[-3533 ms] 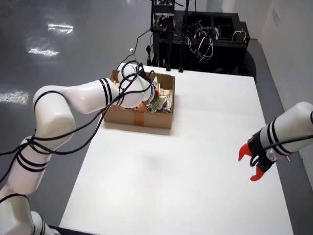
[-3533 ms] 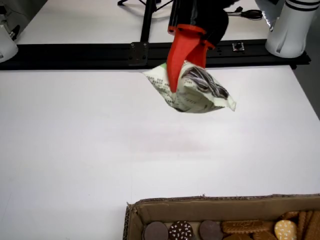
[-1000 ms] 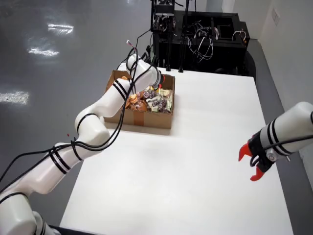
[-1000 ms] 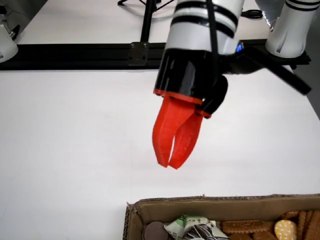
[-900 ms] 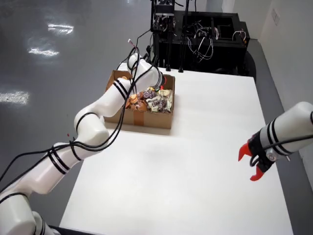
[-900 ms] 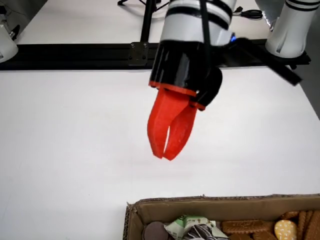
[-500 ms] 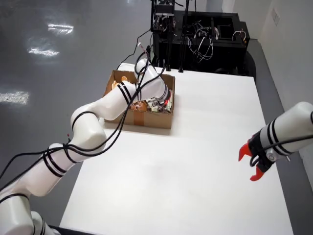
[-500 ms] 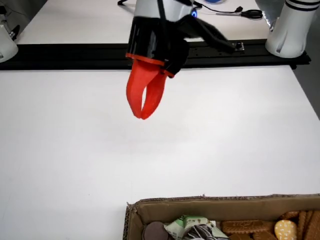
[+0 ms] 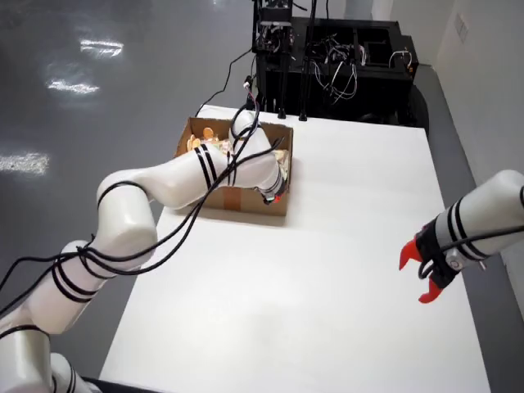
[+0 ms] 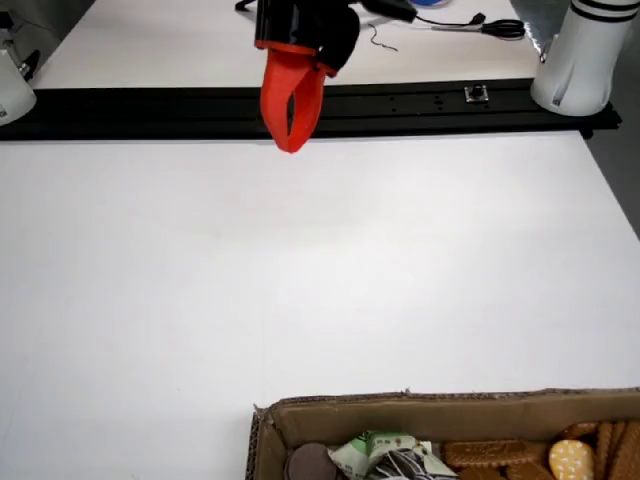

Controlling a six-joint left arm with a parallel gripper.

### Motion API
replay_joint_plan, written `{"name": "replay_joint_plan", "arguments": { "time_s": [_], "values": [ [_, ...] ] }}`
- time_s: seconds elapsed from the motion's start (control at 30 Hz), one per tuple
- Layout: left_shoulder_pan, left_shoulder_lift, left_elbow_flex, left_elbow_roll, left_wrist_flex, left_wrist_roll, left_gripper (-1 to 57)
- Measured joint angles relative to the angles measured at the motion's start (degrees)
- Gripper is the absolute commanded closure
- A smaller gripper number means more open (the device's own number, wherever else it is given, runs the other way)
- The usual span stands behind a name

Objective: Grasp a snack and put it in the bin.

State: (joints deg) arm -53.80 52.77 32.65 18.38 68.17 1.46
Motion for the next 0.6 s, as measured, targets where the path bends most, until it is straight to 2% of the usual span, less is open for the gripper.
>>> {"name": "replay_joint_plan", "arguments": {
  "time_s": [0.2, 0.47, 0.6],
  "values": [
    [-3.04, -8.08, 13.45, -0.32, -3.16, -4.99, 56.7],
    [-5.93, -21.82, 34.91, -1.01, -12.79, -13.40, 56.8],
    [-6.87, -26.06, 41.25, -1.14, -17.01, -16.06, 56.8]
  ]
}}
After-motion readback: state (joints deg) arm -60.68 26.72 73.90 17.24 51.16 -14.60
